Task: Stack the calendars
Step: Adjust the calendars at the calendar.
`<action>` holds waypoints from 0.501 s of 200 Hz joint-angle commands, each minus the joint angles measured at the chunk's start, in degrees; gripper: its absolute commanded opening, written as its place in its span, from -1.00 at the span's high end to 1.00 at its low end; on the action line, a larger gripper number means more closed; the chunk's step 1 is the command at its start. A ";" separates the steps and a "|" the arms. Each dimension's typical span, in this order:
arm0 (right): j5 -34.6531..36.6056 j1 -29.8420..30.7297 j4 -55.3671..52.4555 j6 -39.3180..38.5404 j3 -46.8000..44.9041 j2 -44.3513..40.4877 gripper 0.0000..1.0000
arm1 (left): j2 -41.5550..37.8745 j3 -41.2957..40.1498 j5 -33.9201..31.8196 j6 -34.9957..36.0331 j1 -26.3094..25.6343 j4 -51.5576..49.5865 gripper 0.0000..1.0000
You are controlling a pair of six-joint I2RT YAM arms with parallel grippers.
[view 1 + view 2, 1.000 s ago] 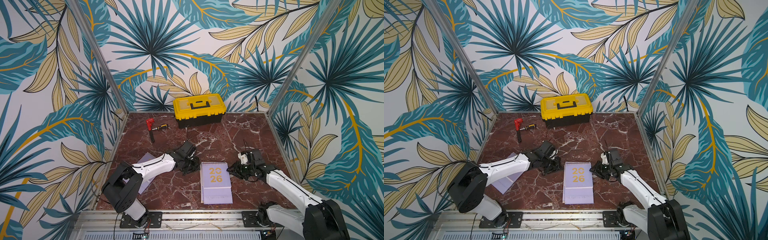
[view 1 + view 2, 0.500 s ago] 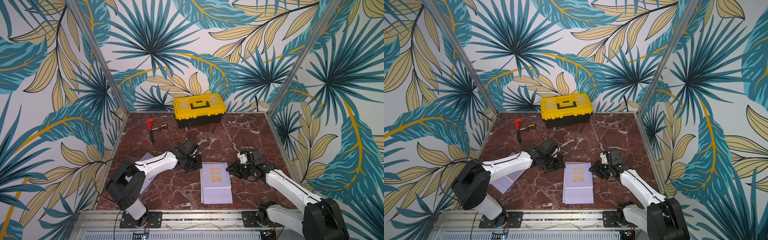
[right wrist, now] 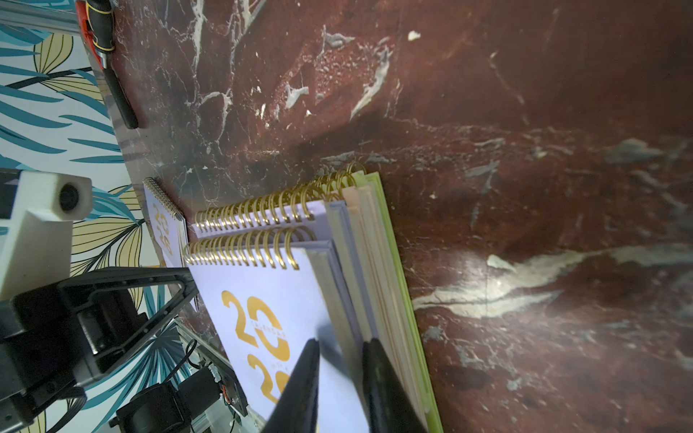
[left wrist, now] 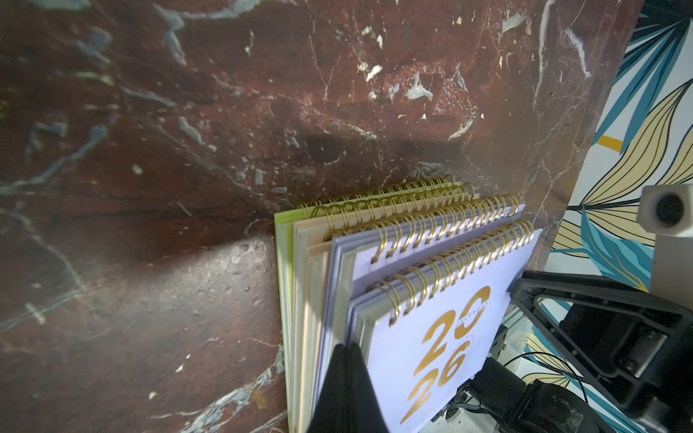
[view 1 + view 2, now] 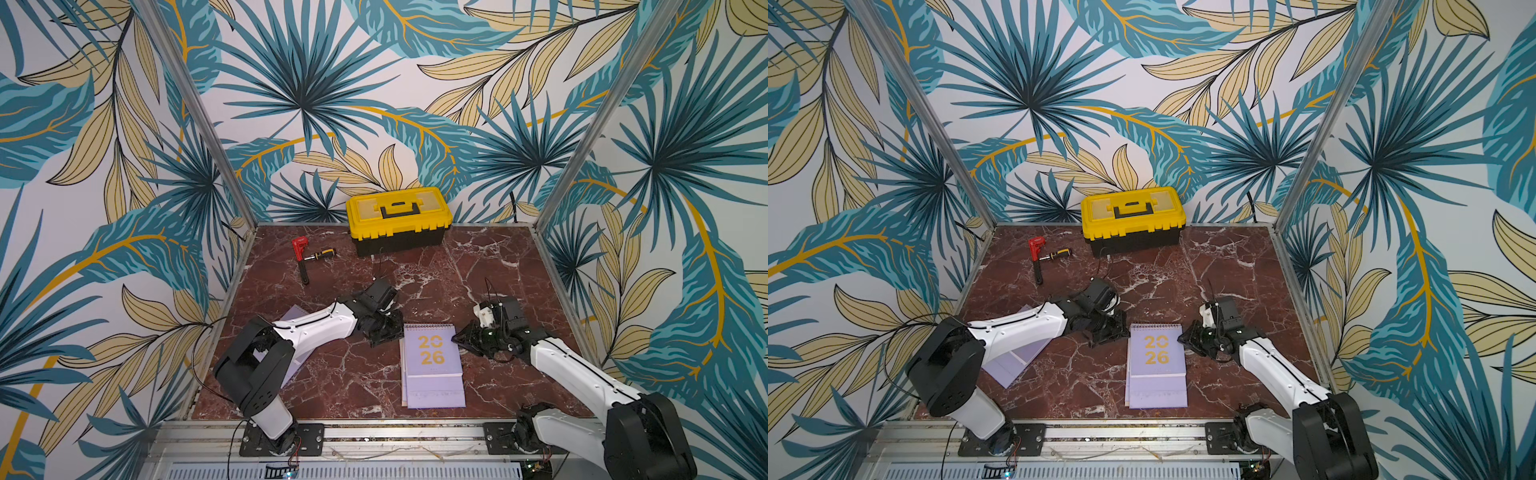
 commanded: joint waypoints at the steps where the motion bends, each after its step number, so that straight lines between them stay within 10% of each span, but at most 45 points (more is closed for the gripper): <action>1: -1.32 0.57 1.15 0.36 -0.93 0.59 0.58 | 0.42 1.09 0.85 0.23 -0.30 1.31 1.00; 100: -3.50 0.56 3.67 2.01 -0.28 0.58 0.81 | -0.96 1.39 0.86 -0.21 -0.34 1.31 1.00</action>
